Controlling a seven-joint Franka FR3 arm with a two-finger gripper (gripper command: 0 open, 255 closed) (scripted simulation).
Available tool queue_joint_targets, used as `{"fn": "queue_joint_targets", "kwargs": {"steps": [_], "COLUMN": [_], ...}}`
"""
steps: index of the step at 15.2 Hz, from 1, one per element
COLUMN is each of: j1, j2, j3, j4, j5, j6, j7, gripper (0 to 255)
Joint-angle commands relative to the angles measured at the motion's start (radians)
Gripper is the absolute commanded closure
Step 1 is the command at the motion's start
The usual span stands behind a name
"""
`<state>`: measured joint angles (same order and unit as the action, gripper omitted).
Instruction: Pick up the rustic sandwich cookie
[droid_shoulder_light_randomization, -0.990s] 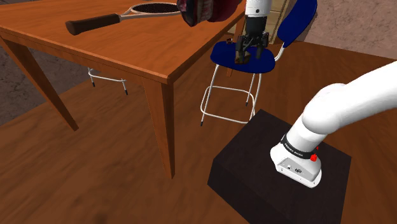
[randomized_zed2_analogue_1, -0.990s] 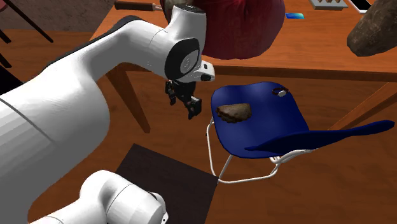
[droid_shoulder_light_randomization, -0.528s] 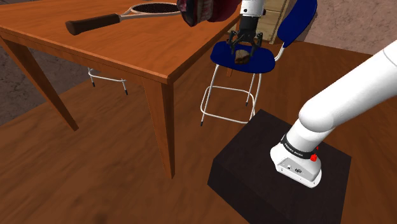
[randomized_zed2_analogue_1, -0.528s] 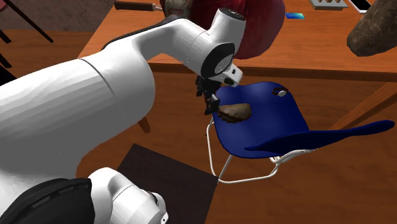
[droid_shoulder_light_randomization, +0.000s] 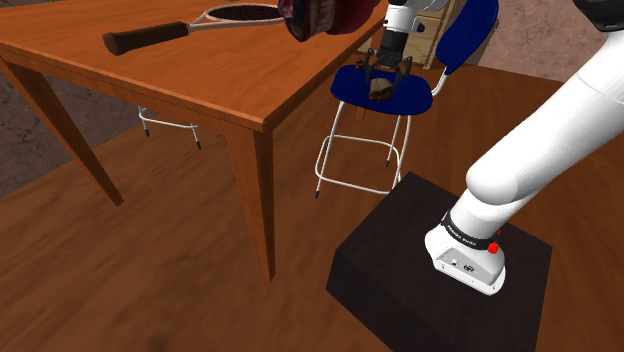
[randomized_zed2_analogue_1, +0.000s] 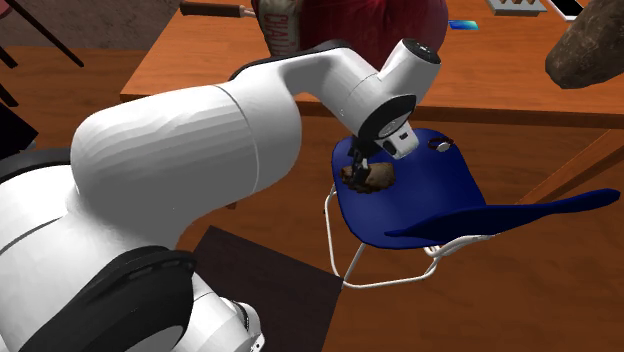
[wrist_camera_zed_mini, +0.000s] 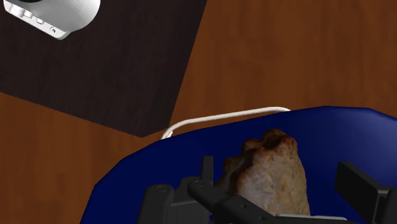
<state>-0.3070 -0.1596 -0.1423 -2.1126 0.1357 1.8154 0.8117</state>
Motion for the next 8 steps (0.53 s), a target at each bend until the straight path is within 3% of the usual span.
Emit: {"fn": "queue_joint_targets", "kwargs": {"steps": [1,7,8], "j1": [-0.002,-0.002,-0.003], "j2": [0.012,0.029,0.028], "j3": [-0.002,-0.002,-0.003], "j4": [-0.014,-0.058,-0.059], "j5": [0.004,0.009,0.008], "j6": [0.027,0.088,0.087], "j7": [0.008,-0.003,-0.004], "gripper": [0,0,255]}}
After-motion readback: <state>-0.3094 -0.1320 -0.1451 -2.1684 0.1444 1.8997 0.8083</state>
